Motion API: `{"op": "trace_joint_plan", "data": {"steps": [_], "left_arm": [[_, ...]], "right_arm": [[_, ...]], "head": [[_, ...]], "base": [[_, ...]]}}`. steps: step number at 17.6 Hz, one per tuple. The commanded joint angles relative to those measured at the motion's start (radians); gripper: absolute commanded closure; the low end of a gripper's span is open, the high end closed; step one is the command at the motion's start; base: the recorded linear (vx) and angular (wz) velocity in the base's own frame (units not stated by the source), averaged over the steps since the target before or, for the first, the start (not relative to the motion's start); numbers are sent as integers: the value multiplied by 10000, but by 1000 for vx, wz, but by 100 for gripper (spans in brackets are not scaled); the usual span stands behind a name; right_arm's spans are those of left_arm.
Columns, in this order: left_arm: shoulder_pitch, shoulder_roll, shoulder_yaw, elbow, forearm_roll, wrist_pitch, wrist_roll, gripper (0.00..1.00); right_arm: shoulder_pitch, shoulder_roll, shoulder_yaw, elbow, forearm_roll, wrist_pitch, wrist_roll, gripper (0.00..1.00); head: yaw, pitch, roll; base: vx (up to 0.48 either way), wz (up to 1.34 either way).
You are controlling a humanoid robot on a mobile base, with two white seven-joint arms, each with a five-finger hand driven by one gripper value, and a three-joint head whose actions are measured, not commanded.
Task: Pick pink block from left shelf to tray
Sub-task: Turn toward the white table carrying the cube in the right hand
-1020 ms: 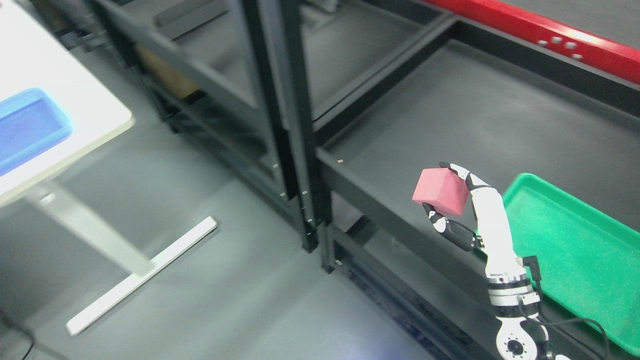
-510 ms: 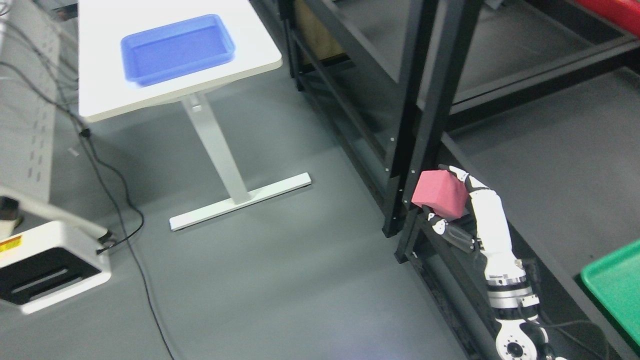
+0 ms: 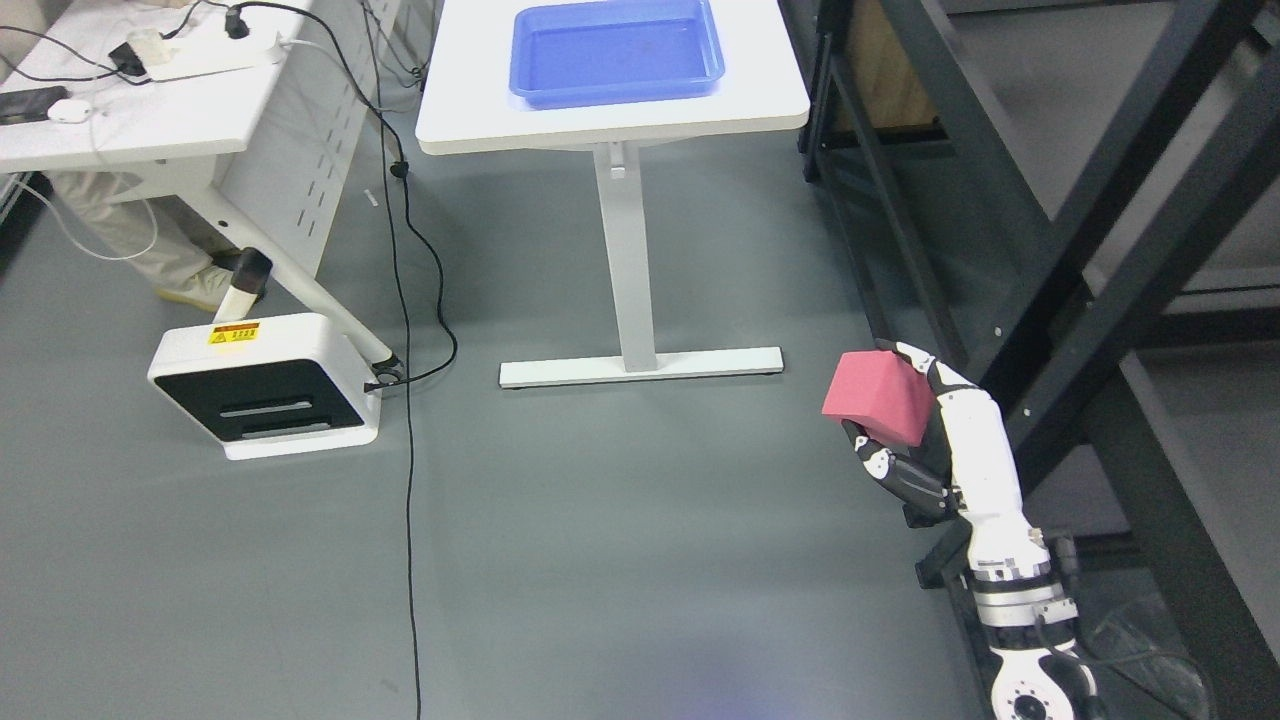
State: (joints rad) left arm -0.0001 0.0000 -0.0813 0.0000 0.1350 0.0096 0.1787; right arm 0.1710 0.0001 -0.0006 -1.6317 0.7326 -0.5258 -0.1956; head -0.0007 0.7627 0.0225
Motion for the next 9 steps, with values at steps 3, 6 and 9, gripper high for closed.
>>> {"op": "trace_joint_plan", "data": {"steps": [3, 6, 9], "left_arm": [[-290, 175, 0, -174, 0, -4, 7, 0], [-290, 175, 0, -174, 0, -4, 7, 0], [-290, 175, 0, -174, 0, -4, 7, 0]], "right_arm": [[-8, -175, 98, -20, 6, -4, 39, 96], [8, -175, 98, -20, 6, -4, 54, 96], [8, -175, 83, -20, 22, 11, 54, 96]], "head": [[0, 0, 0], [0, 0, 0], [0, 0, 0]], "base": [[117, 434], [163, 458], [186, 376]]}}
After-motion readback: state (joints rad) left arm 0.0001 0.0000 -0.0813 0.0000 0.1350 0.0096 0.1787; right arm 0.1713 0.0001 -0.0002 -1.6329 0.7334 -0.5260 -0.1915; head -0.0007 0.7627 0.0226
